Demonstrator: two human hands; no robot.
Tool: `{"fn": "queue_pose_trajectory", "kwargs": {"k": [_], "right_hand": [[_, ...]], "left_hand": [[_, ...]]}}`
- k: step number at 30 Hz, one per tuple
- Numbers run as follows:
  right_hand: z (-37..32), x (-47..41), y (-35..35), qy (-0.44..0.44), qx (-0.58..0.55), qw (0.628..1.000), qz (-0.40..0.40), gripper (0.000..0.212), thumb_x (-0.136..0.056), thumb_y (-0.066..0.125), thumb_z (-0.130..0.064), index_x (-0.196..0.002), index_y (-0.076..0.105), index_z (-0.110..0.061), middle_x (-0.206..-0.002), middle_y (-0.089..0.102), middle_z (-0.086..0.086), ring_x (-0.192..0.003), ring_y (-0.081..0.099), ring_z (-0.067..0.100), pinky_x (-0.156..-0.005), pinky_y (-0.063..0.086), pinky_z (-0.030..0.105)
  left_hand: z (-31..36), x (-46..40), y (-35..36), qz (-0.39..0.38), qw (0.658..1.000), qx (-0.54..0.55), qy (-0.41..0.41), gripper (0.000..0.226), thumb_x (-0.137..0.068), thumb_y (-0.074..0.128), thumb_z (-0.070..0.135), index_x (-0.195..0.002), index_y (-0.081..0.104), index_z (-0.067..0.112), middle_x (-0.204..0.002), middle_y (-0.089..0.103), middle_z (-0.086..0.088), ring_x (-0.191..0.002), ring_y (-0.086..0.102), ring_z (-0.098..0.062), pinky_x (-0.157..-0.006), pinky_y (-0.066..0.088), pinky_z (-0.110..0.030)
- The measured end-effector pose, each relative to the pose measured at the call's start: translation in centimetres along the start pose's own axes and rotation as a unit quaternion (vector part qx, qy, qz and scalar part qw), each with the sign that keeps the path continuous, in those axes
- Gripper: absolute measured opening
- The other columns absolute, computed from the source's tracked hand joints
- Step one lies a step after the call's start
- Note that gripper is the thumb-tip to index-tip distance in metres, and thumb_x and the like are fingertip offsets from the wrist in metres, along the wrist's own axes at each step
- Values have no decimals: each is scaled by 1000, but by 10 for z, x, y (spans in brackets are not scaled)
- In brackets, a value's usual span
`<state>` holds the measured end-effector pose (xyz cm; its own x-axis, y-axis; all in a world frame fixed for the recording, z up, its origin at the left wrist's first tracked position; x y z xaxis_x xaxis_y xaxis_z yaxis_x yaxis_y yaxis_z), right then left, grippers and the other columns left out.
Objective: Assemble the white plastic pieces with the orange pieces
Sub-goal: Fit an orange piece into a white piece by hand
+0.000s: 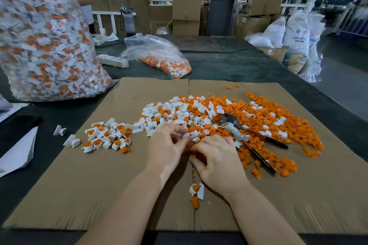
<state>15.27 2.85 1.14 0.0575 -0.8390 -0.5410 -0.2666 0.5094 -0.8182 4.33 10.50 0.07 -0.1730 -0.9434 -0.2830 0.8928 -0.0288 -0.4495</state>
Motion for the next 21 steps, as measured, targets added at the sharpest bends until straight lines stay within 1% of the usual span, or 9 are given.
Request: {"fn": "queue_pose_trajectory", "kwargs": {"k": [2, 6, 7, 9, 11, 12, 17, 19, 21], "right_hand": [[0, -1, 1, 0, -5, 1000, -1, 11, -72, 77, -19, -80, 70, -16, -76, 64, -3, -74, 59, 20, -69, 44, 38], [3, -2, 2, 17, -10, 1000, 8, 8, -82, 70, -21, -80, 66, -14, -78, 62, -1, -76, 57, 22, -70, 43, 37], [4, -3, 1, 24, -15, 999, 19, 9, -83, 69, -21, -81, 65, -14, -79, 61, 0, -77, 56, 22, -70, 43, 38], [5, -3, -5, 38, -41, 997, 61, 9, -83, 69, -17, -81, 63, -11, -80, 60, 1, -77, 56, 22, -67, 45, 37], [7, -3, -10, 53, -79, 990, 100, 9, -83, 68, -12, -82, 61, -7, -79, 60, 3, -74, 57, 20, -63, 49, 35], [8, -2, -11, 62, -92, 988, 109, 9, -84, 67, -13, -83, 60, -7, -78, 61, 3, -73, 58, 19, -62, 50, 34], [18, 1, -14, 103, -151, 976, 114, 13, -81, 70, -18, -83, 62, -8, -78, 59, -2, -70, 57, 11, -62, 49, 22], [21, 1, -15, 113, -169, 971, 124, 10, -81, 71, -14, -84, 65, -8, -79, 60, -1, -73, 58, 10, -67, 49, 20], [23, 1, -15, 123, -185, 966, 132, 5, -81, 69, -9, -86, 68, -8, -82, 62, -2, -78, 60, 10, -72, 49, 16]], "left_hand": [[-2, 1, 4, -1, 1000, 14, -7, 5, -82, 70, 23, -83, 67, 27, -85, 65, 6, -77, 58, -5, -64, 41, -6], [-4, 2, 4, -4, 999, 36, 2, 18, -86, 65, 12, -100, 68, 23, -92, 66, 6, -88, 61, -10, -79, 47, -17], [-3, 2, 4, -5, 1000, 20, 13, 18, -86, 64, 11, -101, 70, 21, -94, 63, 7, -90, 58, -7, -80, 44, -13], [0, 3, 2, 5, 999, 4, 40, 14, -86, 65, 11, -93, 72, 22, -90, 52, 13, -86, 51, 3, -74, 36, -2], [3, 4, 2, 4, 999, 0, 51, 15, -86, 64, 14, -86, 67, 29, -86, 44, 14, -82, 45, 12, -70, 33, 1], [4, 5, 3, -8, 998, -4, 57, 17, -88, 63, 16, -85, 64, 32, -86, 45, 15, -83, 44, 13, -69, 32, 1], [6, 9, 7, -49, 997, 4, 57, 13, -91, 59, 22, -87, 61, 34, -84, 60, 21, -84, 54, 9, -70, 36, 0], [7, 11, 6, -45, 997, 24, 53, 10, -89, 61, 27, -83, 63, 35, -79, 62, 22, -82, 56, 11, -69, 38, -1], [5, 10, 7, -42, 998, 33, 42, 10, -87, 64, 25, -83, 64, 34, -80, 64, 19, -81, 59, 5, -70, 42, -6]]}}
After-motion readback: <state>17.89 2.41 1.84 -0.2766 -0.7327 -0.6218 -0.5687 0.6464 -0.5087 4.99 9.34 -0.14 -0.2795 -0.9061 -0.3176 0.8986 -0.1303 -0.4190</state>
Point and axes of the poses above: each hand's wrist, its own x-axis away from the middle knuckle, its own y-axis out of the palm, z = x × y, the point moved 6 cm from there along -x, towards the middle knuckle
